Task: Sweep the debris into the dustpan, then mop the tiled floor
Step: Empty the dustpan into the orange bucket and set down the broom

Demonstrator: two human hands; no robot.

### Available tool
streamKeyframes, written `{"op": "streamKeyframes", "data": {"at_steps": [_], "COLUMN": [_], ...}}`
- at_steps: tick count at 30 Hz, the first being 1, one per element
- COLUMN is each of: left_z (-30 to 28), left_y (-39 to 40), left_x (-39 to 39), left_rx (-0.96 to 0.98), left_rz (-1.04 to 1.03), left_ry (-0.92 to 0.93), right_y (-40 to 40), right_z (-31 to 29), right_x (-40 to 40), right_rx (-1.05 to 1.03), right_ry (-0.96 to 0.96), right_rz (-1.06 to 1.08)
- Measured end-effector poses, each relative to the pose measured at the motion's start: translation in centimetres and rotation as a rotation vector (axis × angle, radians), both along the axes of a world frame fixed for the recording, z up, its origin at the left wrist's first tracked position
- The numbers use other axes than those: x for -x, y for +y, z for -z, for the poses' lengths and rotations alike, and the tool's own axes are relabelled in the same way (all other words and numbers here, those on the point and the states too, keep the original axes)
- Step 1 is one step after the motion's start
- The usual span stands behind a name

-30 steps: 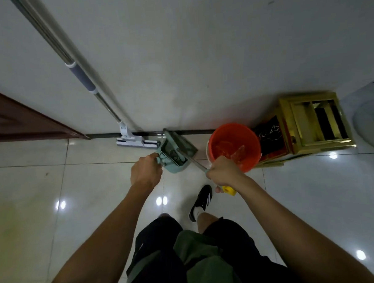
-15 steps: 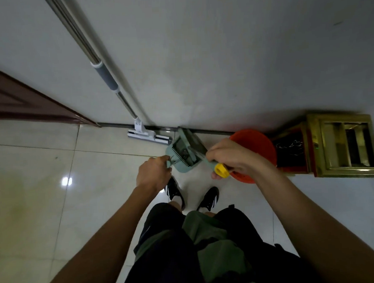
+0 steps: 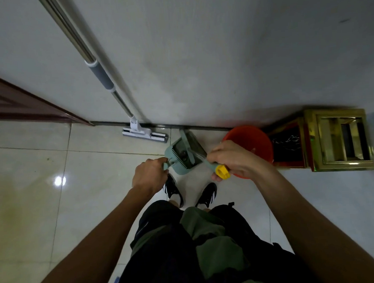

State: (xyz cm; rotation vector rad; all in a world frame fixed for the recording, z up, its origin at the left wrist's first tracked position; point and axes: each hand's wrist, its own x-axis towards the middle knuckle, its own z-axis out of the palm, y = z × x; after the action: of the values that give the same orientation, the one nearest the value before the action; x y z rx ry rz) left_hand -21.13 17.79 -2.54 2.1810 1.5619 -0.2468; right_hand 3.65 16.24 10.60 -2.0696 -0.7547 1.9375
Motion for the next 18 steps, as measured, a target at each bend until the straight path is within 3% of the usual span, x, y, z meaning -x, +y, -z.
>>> {"op": "streamKeyframes", "data": {"at_steps": [12, 18], "left_z": [2.4, 2.8], "left_y": [0.9, 0.9], "left_x": [-4.2, -6.1], "left_rx": [0.077, 0.062], "left_rz": [0.213, 0.255], "left_ry": [0.069, -0.004], "right_y": [-2.5, -4.4], "right_z": [2.8, 3.6], "right_x": [0.5, 2.2], "right_rx": [-0.054, -0.112], "right_ry": [0.099, -0.002], "right_rz": [0.364, 0.347]}}
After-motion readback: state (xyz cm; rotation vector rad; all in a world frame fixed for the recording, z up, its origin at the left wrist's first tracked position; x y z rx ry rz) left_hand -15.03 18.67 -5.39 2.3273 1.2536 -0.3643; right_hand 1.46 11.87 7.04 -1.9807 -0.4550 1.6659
